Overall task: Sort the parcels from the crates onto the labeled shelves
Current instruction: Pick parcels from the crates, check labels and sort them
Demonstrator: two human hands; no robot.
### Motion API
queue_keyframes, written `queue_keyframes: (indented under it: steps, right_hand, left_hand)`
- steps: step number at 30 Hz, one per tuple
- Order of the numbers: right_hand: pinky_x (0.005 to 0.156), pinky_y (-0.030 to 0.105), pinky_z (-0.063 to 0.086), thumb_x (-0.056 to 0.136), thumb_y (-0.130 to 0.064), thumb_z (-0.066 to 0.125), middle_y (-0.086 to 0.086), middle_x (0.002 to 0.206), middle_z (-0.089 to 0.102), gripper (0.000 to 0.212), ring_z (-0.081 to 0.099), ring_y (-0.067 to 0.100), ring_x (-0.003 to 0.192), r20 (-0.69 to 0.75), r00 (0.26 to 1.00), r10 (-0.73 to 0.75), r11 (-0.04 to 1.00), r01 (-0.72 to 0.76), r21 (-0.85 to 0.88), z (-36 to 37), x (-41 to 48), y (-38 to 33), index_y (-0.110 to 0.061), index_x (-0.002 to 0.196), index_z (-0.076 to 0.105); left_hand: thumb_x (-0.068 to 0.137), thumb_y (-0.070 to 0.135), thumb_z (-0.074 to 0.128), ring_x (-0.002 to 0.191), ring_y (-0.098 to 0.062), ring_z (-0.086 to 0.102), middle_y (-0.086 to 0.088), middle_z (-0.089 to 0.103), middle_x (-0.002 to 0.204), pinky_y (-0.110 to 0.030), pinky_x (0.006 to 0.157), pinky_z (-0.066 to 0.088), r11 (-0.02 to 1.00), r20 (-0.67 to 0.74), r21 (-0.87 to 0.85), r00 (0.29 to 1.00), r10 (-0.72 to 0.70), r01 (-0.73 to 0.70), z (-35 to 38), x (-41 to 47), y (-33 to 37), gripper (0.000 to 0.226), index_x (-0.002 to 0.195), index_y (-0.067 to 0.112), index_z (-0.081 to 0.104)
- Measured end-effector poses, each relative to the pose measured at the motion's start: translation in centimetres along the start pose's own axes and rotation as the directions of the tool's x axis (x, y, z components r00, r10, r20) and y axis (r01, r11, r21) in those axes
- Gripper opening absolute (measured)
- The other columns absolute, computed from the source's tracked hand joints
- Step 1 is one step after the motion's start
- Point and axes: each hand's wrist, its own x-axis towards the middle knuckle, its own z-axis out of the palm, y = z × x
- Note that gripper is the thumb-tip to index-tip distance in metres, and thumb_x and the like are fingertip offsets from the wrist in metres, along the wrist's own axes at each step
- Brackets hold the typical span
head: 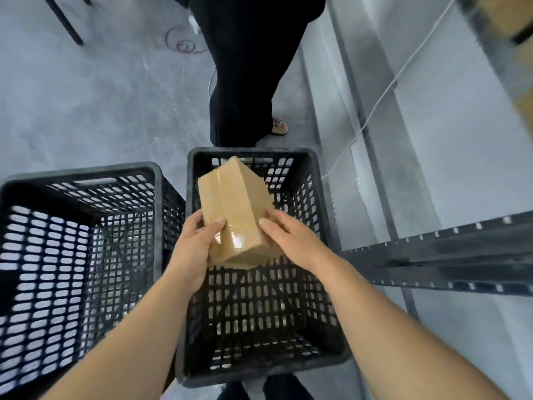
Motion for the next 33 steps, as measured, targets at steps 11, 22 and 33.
queue_keyframes:
  steps: [11, 22, 33]
  right_hand:
    - [0.103, 0.039, 0.044, 0.098, -0.028, 0.051, -0.007, 0.137, 0.054, 0.051, 0.052, 0.014, 0.122, -0.107, 0.99, -0.094, 0.995, 0.098, 0.03, -2.2, -6.6, -6.3, -0.03, 0.146, 0.036]
    - [0.106, 0.044, 0.042, 0.096, -0.036, 0.055, -0.004, 0.128, 0.058, 0.056, 0.056, 0.015, 0.117, -0.196, 0.976, -0.09, 0.968, 0.132, 0.212, -2.7, -10.4, -7.7, -0.038, 0.148, 0.031]
    - [0.094, 0.042, 0.054, 0.057, -0.044, 0.077, 0.0, 0.126, 0.061, 0.103, 0.061, 0.016, 0.113, -0.241, 0.967, -0.076, 0.926, 0.158, 0.343, -2.2, -13.7, -5.6, -0.033, 0.149, 0.031]
  left_hand:
    - [0.1, 0.024, 0.046, 0.109, -0.013, 0.06, 0.005, 0.062, 0.122, -0.039, 0.092, 0.049, 0.945, 0.052, 0.089, 0.949, 0.31, -0.314, -0.1, -7.2, 6.5, 0.03, 0.128, 0.033, 0.053]
    - [0.067, 0.047, 0.08, 0.108, -0.018, 0.058, 0.01, 0.059, 0.123, -0.043, 0.089, 0.049, 0.954, 0.155, 0.144, 0.958, 0.24, -0.262, -1.1, -10.0, 9.2, 0.08, 0.134, 0.034, 0.04]
    - [0.084, 0.029, 0.071, 0.112, -0.014, 0.055, 0.01, 0.056, 0.128, -0.04, 0.096, 0.047, 0.821, 0.313, 0.279, 0.855, 0.413, -0.499, 0.4, -12.7, 9.3, 0.075, 0.144, 0.043, 0.029]
